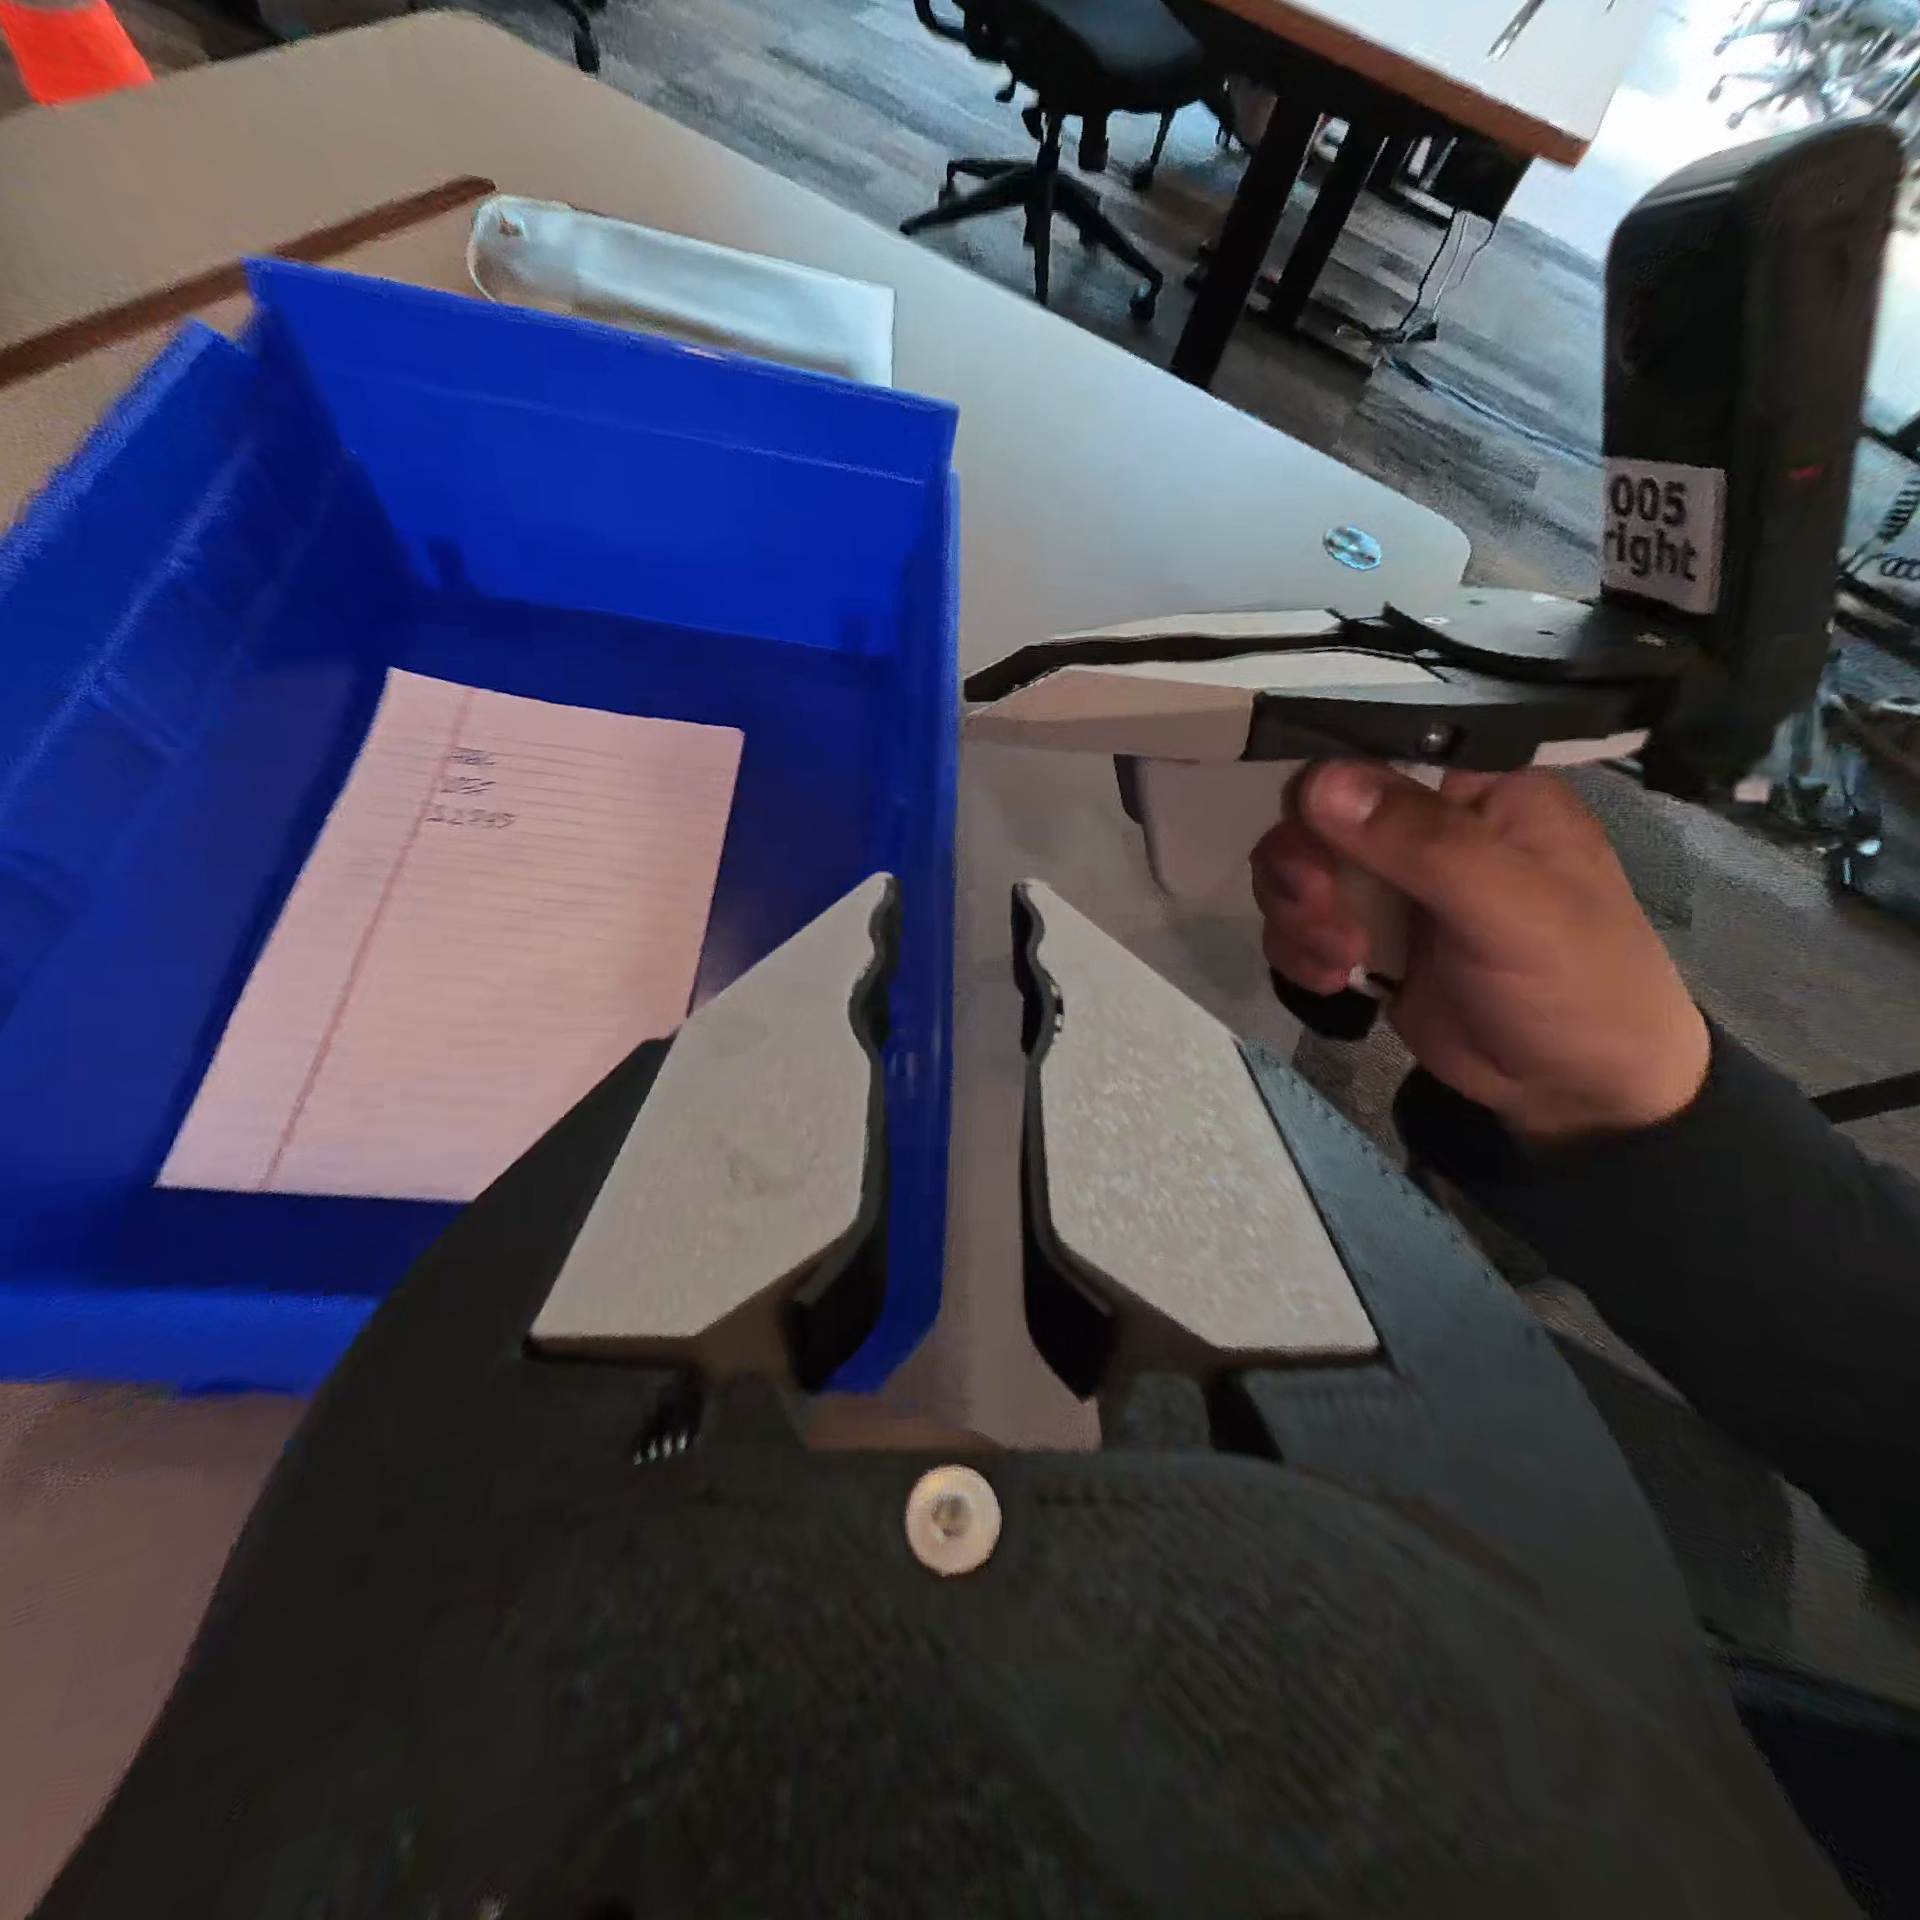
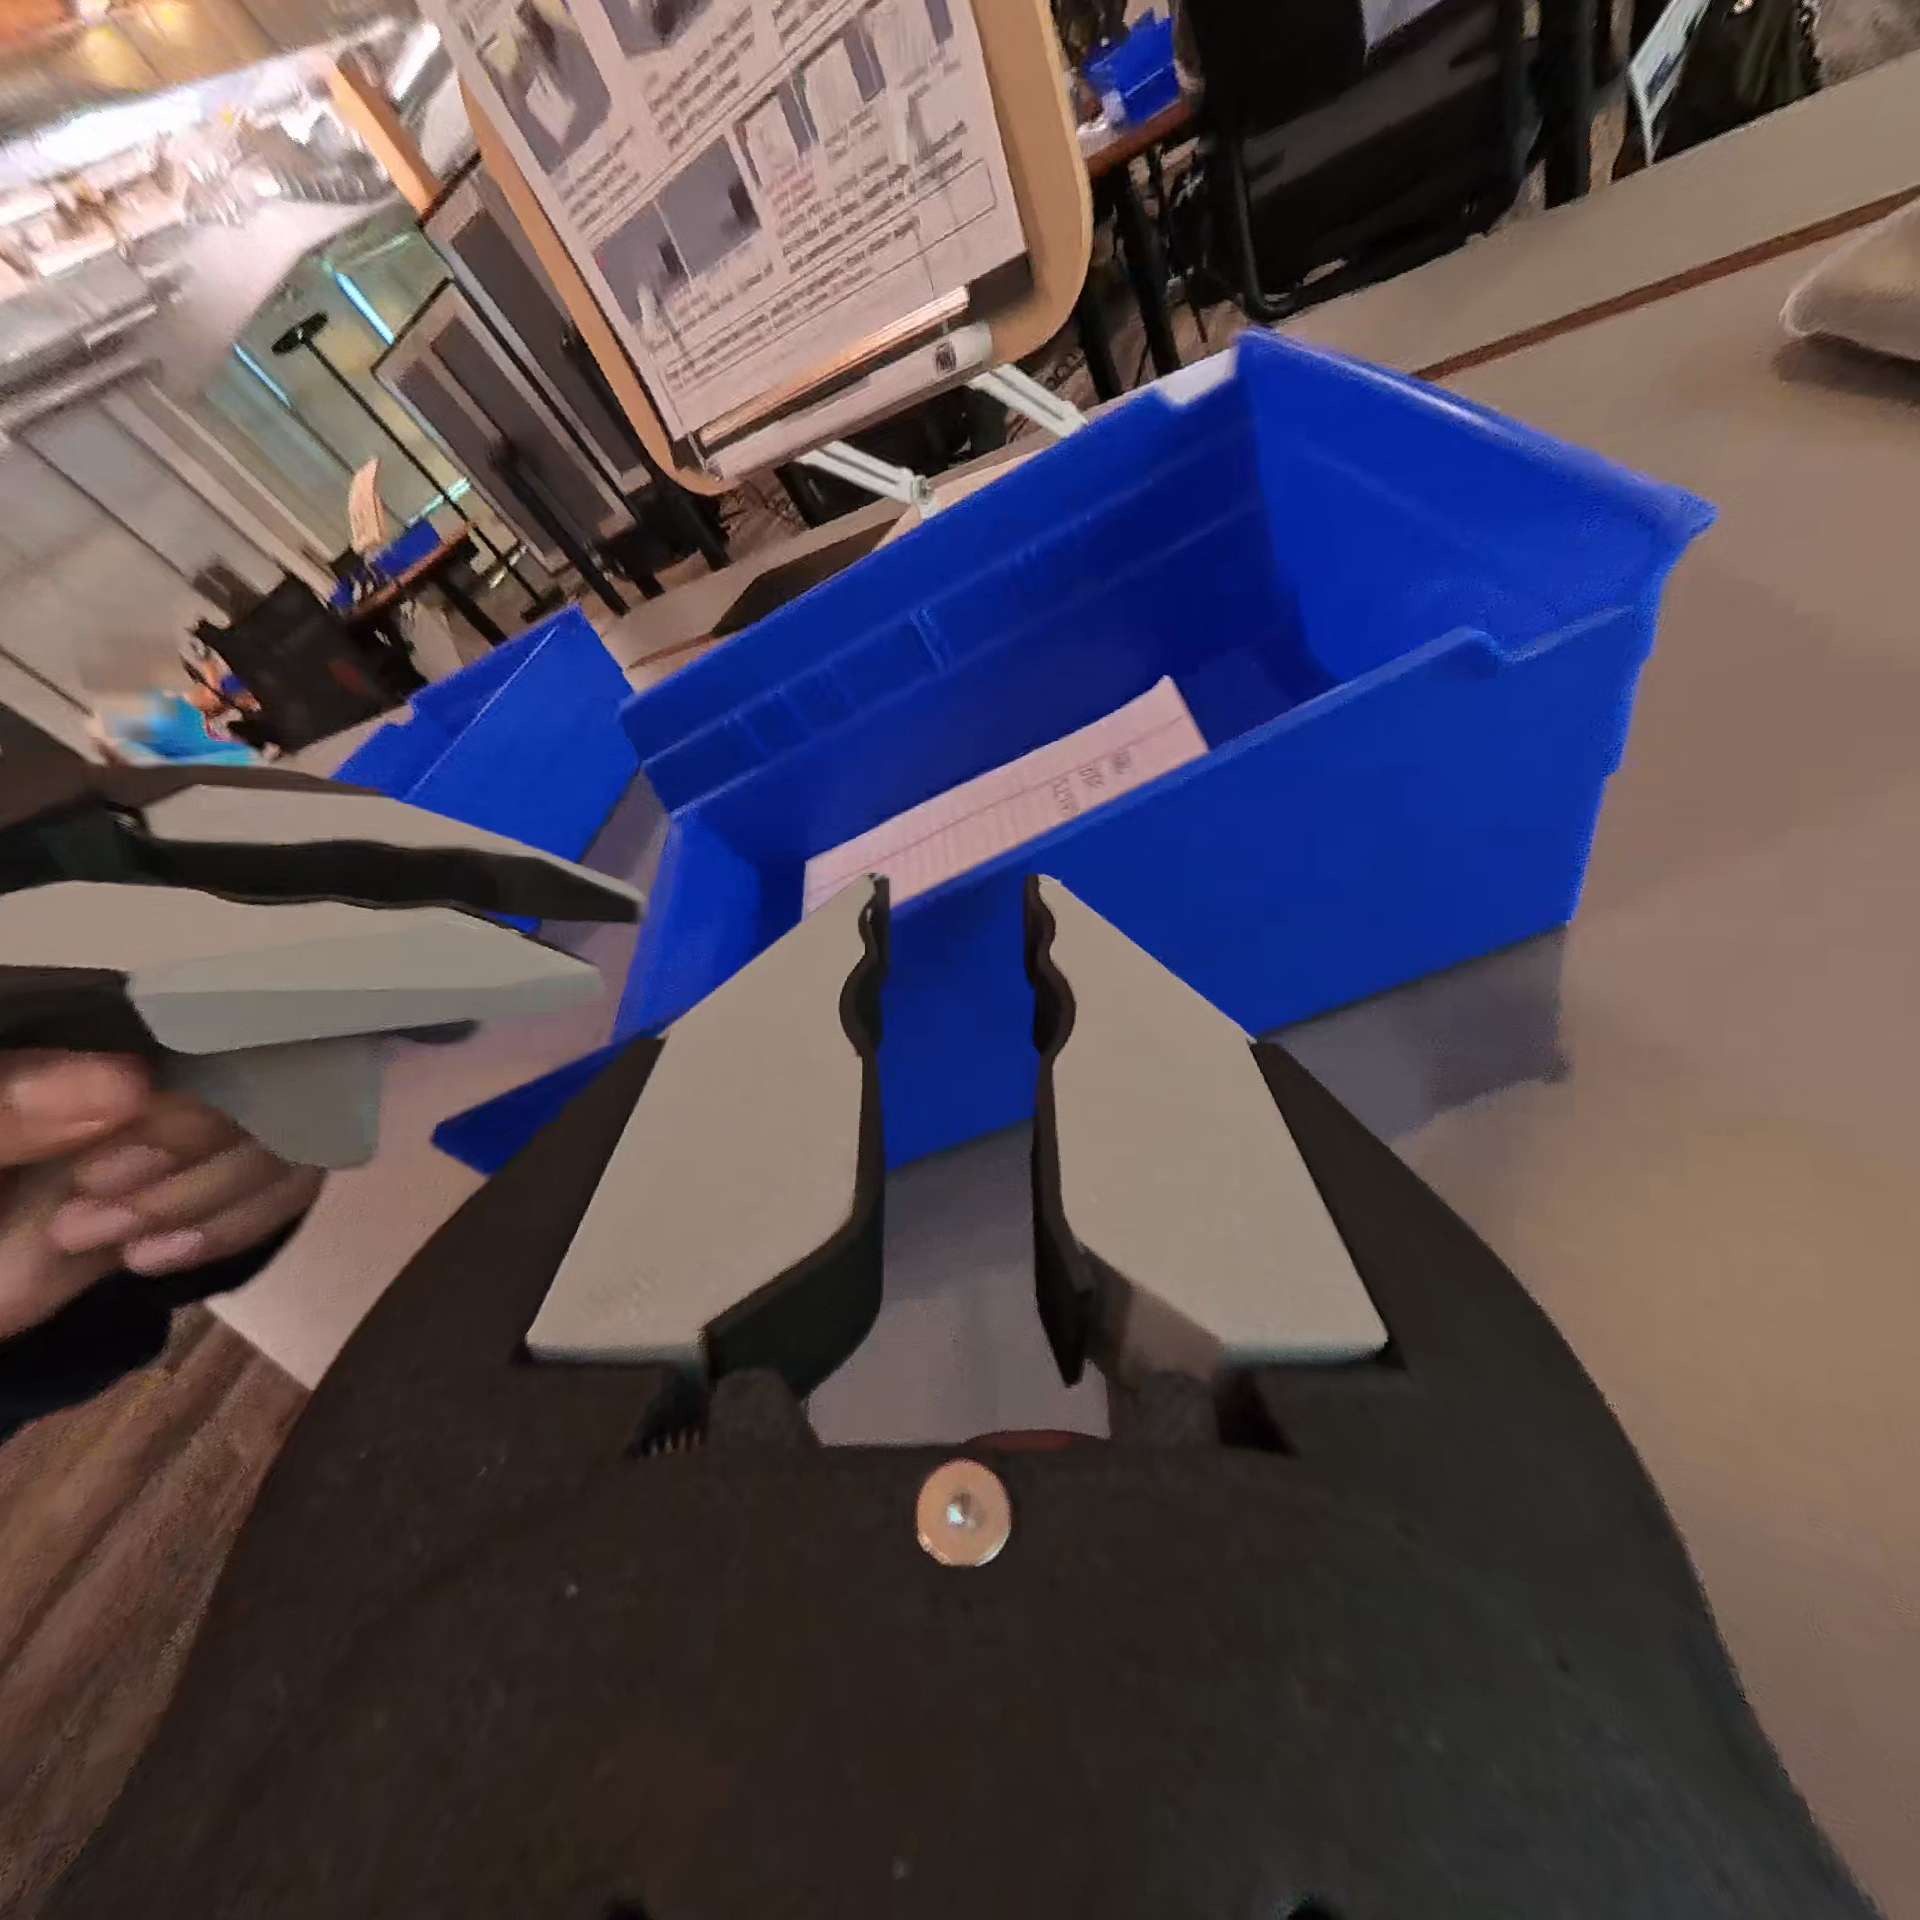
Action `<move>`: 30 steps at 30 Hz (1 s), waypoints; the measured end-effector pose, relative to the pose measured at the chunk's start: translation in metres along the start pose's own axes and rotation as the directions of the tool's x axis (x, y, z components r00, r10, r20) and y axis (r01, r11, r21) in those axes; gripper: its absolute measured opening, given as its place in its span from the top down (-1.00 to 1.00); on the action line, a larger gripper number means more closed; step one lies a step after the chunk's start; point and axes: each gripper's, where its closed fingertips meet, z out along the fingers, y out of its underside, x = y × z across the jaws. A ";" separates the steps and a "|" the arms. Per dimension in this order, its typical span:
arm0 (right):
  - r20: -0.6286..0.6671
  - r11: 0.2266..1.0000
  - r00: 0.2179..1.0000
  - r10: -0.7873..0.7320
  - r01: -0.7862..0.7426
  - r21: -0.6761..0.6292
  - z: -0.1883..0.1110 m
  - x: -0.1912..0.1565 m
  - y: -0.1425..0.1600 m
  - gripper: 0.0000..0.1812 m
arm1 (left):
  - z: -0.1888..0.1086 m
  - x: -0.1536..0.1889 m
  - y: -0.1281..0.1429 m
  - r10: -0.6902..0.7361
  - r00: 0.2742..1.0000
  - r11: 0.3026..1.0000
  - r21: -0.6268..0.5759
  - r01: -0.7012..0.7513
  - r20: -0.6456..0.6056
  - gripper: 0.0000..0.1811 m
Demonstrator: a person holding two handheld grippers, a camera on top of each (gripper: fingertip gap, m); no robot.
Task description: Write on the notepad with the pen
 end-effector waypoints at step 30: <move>-0.171 0.648 0.852 -0.495 0.231 -0.726 -0.015 0.076 0.081 1.00 | -0.313 -0.283 0.237 -0.324 0.822 0.934 0.018 0.358 0.467 1.00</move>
